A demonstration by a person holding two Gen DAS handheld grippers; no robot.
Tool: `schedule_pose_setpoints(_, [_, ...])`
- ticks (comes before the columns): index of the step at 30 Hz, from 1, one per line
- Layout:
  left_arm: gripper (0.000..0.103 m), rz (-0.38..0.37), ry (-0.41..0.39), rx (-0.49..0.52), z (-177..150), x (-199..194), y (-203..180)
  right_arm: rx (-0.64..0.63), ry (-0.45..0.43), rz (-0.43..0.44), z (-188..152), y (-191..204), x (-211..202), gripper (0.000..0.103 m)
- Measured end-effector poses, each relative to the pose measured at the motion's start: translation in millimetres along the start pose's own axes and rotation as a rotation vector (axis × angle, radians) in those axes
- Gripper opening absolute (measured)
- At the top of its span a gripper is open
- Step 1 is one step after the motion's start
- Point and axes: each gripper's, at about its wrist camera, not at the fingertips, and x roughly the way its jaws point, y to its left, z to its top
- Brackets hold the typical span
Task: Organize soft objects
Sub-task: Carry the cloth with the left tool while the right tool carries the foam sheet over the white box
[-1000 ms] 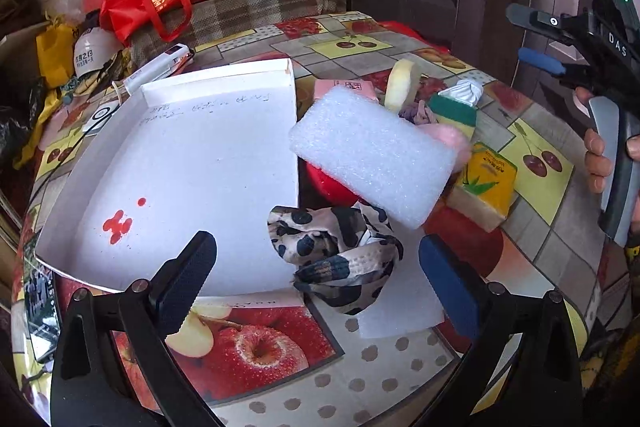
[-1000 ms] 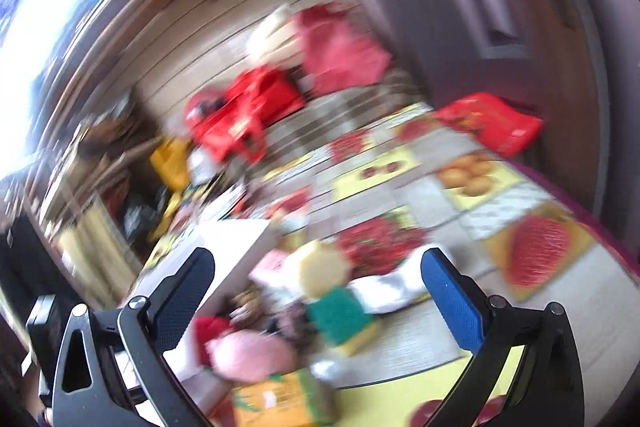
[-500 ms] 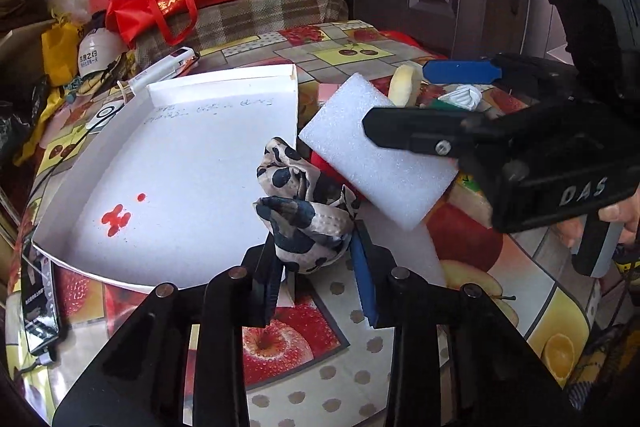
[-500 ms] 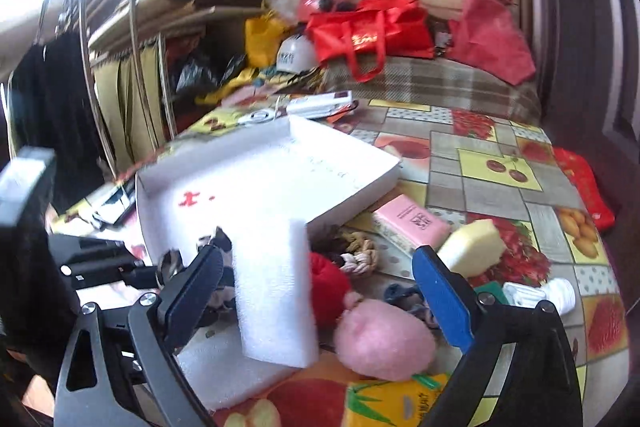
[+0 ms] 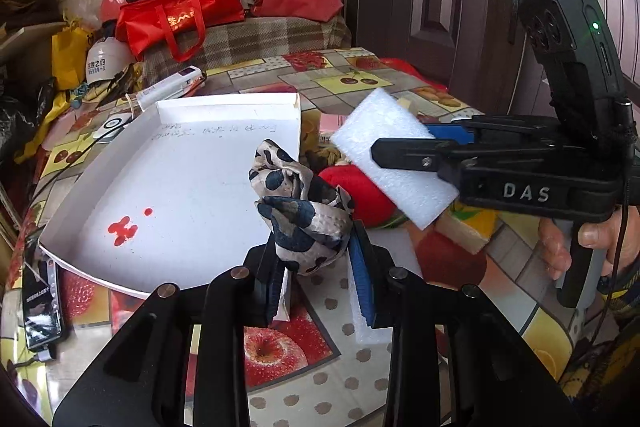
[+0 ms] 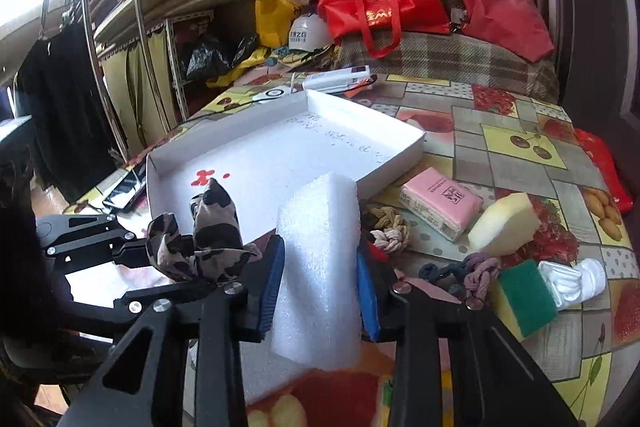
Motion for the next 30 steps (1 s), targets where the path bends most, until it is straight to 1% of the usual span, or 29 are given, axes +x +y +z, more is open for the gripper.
schedule_pose_setpoints(4, [0.030, 0.007, -0.019, -0.020, 7, -3, 1, 0.096, -0.090, 0.009, 1, -23, -31, 0.030])
schedule_pose_setpoints(9, [0.030, 0.044, -0.060, -0.020, 24, -4, 2, 0.141, -0.216, -0.011, 6, -35, -63, 0.030])
schedule_pose_setpoints(10, [0.030, 0.057, -0.077, -0.023, 29, -4, 5, 0.147, -0.233, -0.013, 7, -36, -66, 0.030])
schedule_pose_setpoints(14, [0.030, 0.153, -0.137, -0.056, 48, 6, 24, 0.176, -0.301, -0.050, 12, -43, -73, 0.030])
schedule_pose_setpoints(18, [0.030, 0.203, -0.148, -0.109, 50, 23, 39, 0.241, -0.329, -0.073, 8, -55, -71, 0.030])
schedule_pose_setpoints(21, [0.030, 0.233, -0.147, -0.108, 43, 32, 38, 0.274, -0.336, -0.106, 1, -63, -71, 0.030])
schedule_pose_setpoints(22, [0.030, 0.244, -0.148, -0.101, 42, 33, 36, 0.283, -0.345, -0.129, -1, -66, -72, 0.030])
schedule_pose_setpoints(25, [0.030, 0.266, -0.151, -0.094, 39, 35, 36, 0.280, -0.416, -0.234, -10, -70, -77, 0.030])
schedule_pose_setpoints(26, [0.030, 0.269, -0.155, -0.099, 39, 35, 37, 0.284, -0.432, -0.252, -13, -71, -77, 0.030])
schedule_pose_setpoints(28, [0.030, 0.282, -0.161, -0.107, 38, 34, 41, 0.301, -0.437, -0.263, -18, -72, -74, 0.030])
schedule_pose_setpoints(30, [0.030, 0.293, -0.162, -0.123, 36, 34, 47, 0.313, -0.425, -0.251, -23, -71, -67, 0.030])
